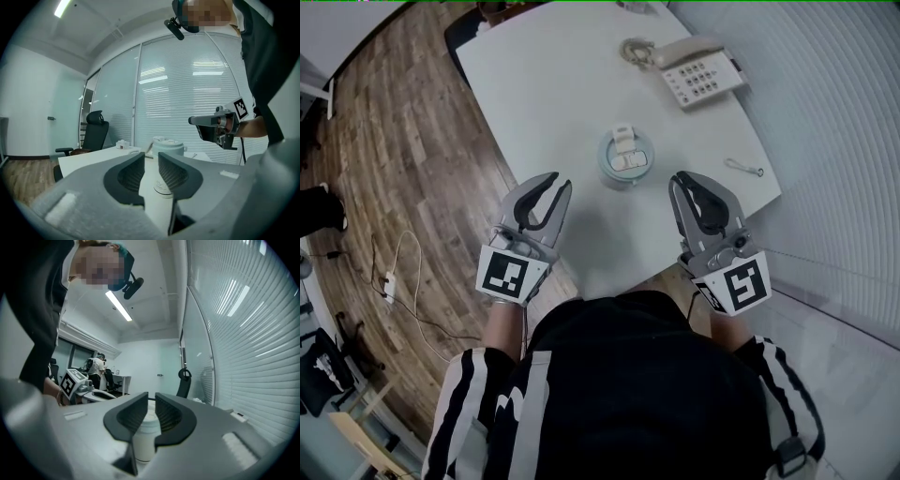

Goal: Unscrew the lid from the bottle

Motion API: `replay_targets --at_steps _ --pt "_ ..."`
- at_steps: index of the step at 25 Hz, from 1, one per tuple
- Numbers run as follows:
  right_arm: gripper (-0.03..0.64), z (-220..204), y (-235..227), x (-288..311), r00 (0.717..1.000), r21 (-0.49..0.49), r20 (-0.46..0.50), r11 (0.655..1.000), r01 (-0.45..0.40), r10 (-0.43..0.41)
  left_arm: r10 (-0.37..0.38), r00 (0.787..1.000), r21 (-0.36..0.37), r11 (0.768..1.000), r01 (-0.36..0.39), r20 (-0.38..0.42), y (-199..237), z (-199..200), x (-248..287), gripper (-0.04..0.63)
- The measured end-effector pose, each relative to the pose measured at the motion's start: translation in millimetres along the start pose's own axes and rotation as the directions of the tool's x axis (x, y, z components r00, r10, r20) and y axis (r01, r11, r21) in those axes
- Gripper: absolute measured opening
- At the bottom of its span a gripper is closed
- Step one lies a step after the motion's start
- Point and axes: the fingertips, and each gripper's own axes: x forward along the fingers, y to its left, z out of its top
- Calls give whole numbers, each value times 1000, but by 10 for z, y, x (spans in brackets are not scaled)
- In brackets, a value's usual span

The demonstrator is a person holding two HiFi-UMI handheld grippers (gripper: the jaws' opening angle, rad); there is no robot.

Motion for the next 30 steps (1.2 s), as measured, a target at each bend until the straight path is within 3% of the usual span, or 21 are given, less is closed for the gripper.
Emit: replay_targets --at_steps 3,6,9,20,30 --pt "160 -33 54 24 998 30 11 998 -57 57 -53 998 13 999 53 -15 -84 -111 50 230" --pt "287 -102 70 79 997 31 -10 996 -79 80 -111 993 12 994 111 -27 -182 -230 137 303" --pt "348 -218 98 146 993 35 -36 994 -107 108 -150 988 2 989 150 -44 -264 -377 229 359" --pt "439 -513 139 357 991 63 -73 992 -110 114 -201 977 13 979 202 -69 -422 -727 578 434" --pt "454 -541 196 590 987 58 -85 989 -134 138 -235 972 51 970 236 -28 -490 -735 895 448"
